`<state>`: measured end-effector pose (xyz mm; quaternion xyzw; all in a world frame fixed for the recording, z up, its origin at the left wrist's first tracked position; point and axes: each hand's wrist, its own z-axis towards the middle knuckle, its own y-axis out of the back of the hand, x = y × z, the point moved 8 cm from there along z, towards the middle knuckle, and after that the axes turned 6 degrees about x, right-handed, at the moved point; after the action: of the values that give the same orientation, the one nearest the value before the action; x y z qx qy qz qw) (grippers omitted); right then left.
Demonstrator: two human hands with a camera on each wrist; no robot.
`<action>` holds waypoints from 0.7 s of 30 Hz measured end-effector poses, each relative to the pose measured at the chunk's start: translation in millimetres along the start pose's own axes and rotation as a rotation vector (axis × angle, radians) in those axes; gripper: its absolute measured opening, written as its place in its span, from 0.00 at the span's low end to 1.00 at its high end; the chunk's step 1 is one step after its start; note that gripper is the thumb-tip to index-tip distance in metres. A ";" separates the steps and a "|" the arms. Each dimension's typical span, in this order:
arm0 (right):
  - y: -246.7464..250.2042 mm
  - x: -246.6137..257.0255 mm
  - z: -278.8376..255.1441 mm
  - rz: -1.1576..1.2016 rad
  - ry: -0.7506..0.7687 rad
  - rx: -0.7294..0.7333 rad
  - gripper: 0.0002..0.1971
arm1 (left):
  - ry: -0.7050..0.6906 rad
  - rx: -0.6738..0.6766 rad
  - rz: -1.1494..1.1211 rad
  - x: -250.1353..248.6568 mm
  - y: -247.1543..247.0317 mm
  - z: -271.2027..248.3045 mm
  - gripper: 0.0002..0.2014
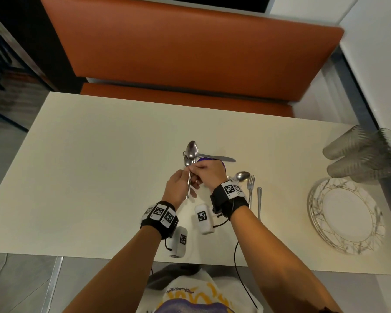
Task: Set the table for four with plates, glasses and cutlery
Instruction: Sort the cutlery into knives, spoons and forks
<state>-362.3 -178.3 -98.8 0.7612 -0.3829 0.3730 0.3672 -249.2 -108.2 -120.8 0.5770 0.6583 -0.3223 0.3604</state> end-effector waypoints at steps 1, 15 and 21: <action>0.7 -3.0 -0.6 -0.008 -0.017 -0.002 0.05 | -0.001 -0.001 0.025 2.1 -1.7 0.1 0.22; 42.1 15.7 17.7 -0.149 0.071 -0.202 0.15 | -0.003 -0.010 0.091 19.3 -2.9 6.8 0.15; 40.3 21.8 21.2 -0.341 0.182 -0.157 0.13 | 0.039 0.069 0.050 8.3 -15.8 4.3 0.15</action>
<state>-381.4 -220.5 -78.9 0.7473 -0.2414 0.3416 0.5163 -265.0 -109.5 -130.0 0.6114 0.6392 -0.3243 0.3354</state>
